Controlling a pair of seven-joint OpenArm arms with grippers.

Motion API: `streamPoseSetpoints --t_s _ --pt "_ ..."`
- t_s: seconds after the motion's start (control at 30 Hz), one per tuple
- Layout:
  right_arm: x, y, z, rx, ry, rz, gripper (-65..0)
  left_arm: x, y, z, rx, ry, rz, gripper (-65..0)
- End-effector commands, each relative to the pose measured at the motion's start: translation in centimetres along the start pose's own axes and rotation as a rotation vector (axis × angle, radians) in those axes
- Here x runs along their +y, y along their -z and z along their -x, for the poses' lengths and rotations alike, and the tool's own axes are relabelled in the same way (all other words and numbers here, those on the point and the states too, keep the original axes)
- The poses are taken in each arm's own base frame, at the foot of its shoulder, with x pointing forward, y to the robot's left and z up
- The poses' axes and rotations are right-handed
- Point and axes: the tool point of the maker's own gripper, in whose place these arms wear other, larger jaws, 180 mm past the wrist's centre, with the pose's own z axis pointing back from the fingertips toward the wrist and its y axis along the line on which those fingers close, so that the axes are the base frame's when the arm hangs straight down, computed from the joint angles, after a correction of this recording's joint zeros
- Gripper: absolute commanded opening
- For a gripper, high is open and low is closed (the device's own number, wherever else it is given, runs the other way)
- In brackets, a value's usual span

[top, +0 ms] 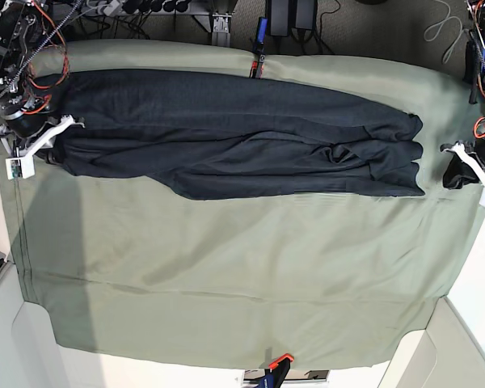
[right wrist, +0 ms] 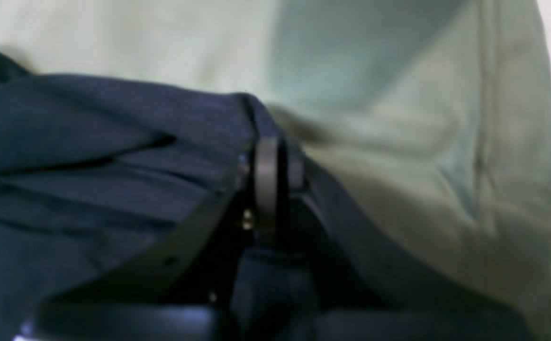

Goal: Fold the T-shirt properly
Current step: 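Grasp the band's end with the left gripper while the right holds the other end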

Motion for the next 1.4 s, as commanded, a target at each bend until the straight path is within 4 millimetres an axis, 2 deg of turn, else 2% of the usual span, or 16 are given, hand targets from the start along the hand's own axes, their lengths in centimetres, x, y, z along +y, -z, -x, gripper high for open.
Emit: streamPoseSetpoints --t_s 0.0,0.1,0.23,0.4,0.43,0.53,0.57,0.67,0.73,0.87,0.93,1.0,1.1,1.27,1.37 --pt "-0.5 -0.4 -1.9 -0.06 -0.012 0.005 -65.0 0.7 -0.9 -2.3 -0.062 0.016 -0.007 -59.2" --pt "-0.5 -0.4 -1.9 -0.06 -0.012 0.005 -65.0 1.0 -1.3 -2.3 -0.061 -0.01 -0.005 -59.2" --pt "-0.3 -0.8 -0.5 -0.028 -0.015 0.005 -65.0 0.5 -1.4 -1.4 -0.046 -0.034 0.018 -59.2" --pt "0.0 -1.5 1.3 0.001 -0.013 -0.003 -65.0 -0.4 -1.4 -2.4 -0.105 -0.084 0.07 -58.5" --pt "0.2 -1.6 1.4 0.002 -0.004 -0.012 -65.0 -0.6 -1.4 -2.6 -0.113 -0.092 0.079 -55.5" --pt "0.6 -1.6 1.4 -0.008 0.019 -0.034 -65.0 -1.1 -1.1 -3.1 -0.139 -0.085 0.091 -36.7" --pt "0.7 -1.6 1.2 -0.016 0.026 -0.042 -65.0 -1.2 -1.0 -3.4 -0.153 -0.084 0.095 -32.8" --pt "1.1 -1.6 0.6 -0.038 0.046 -0.061 -42.9 -1.5 -0.9 -3.7 -0.171 -0.084 0.103 -32.0" --pt "1.2 -1.6 0.4 -0.044 0.054 -0.068 -35.4 -1.5 -0.8 -3.4 -0.151 -0.082 0.103 -32.0" --pt "1.2 -1.6 0.5 -0.043 0.053 -0.068 -35.1 -2.1 -0.7 -1.6 -0.065 -0.13 0.146 -31.8" --pt "1.2 -1.6 0.5 -0.043 0.053 -0.068 -35.1 -2.4 -0.6 -1.0 -0.057 -0.195 0.182 -28.1" --pt "1.2 -1.6 0.5 -0.043 0.054 -0.068 -35.1 -1.9 -0.3 -0.1 -0.052 -0.264 0.194 -25.0" --pt "1.2 -1.6 0.4 -0.045 0.056 -0.071 -35.1 -0.6 0.6 1.0 -0.046 -0.371 0.185 -25.0" --pt "1.2 -1.6 0.5 -0.044 0.055 -0.07 -35.1 -0.1 1.5 2.1 -0.041 -0.542 0.235 -25.0" --pt "1.2 -1.6 0.4 -0.046 0.057 -0.072 -35.1 -0.1 1.5 1.6 -0.059 -0.552 0.242 -25.0"
